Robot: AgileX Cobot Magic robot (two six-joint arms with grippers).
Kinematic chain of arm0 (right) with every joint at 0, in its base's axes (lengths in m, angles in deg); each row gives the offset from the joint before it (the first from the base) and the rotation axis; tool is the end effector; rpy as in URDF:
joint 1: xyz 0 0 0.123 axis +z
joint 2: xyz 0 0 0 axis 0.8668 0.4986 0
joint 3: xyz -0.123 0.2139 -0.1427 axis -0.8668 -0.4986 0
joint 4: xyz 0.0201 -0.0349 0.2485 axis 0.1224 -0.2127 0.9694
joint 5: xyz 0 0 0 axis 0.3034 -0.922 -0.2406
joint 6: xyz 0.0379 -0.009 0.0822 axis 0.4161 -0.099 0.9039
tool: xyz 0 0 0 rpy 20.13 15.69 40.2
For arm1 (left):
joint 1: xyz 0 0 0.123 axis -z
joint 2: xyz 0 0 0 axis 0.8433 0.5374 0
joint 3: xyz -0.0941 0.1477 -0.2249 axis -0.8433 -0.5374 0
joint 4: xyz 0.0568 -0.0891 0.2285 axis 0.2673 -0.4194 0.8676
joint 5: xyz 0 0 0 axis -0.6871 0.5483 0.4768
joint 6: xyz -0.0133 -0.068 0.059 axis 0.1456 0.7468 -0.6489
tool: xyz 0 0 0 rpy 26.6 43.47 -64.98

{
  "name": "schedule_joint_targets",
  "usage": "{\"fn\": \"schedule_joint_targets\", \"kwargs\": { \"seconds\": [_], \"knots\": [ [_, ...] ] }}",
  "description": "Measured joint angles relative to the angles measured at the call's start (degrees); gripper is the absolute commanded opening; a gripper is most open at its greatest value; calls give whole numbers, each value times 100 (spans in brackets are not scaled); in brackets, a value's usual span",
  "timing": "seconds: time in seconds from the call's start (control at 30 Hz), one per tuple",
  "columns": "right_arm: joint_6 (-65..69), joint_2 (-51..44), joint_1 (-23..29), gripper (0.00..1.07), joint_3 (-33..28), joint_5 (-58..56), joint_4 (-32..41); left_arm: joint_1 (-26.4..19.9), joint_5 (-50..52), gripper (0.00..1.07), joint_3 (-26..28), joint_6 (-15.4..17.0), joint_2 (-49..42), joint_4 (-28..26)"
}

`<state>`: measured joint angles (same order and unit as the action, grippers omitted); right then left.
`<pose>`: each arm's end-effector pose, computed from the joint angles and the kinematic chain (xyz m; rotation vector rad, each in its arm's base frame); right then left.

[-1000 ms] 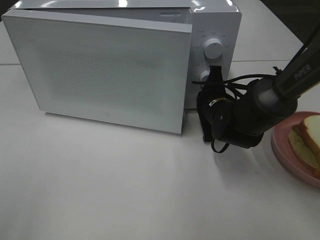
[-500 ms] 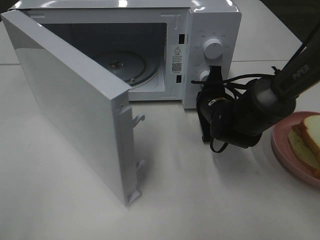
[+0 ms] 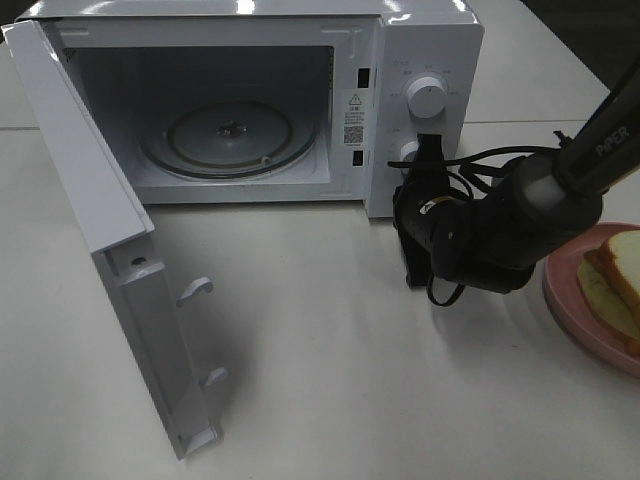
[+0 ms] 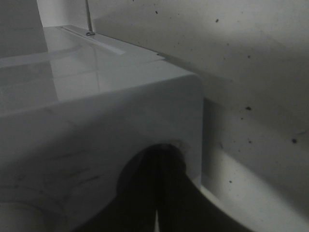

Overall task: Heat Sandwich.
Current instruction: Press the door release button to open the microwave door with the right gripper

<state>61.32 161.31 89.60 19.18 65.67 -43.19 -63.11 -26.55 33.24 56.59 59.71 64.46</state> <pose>0.3526 0.1552 0.0815 1.5088 1.4987 1.0434 -0.0036 -0.0127 0.2791 0.0385 2.0145 -0.0417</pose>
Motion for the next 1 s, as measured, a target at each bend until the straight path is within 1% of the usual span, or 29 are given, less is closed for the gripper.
{"fn": "schedule_joint_targets", "kwargs": {
  "seconds": [0.03, 0.23, 0.47, 0.9, 1.0],
  "knots": [
    [138, -17, -29, 1, -46, 6, -206, 0, 0, 101, 0, 0, 0, 0],
    [355, -80, -103, 1, -172, 46, -625, 0, 0, 101, 0, 0, 0, 0],
    [390, -275, -138, 1, -384, 23, -779, 0, 0, 101, 0, 0, 0, 0],
    [-286, -1003, -138, 1, -859, -653, -1060, 0, 0, 101, 0, 0, 0, 0],
    [-470, -1261, -138, 1, -991, -991, -1180, 0, 0, 101, 0, 0, 0, 0]
  ]
}}
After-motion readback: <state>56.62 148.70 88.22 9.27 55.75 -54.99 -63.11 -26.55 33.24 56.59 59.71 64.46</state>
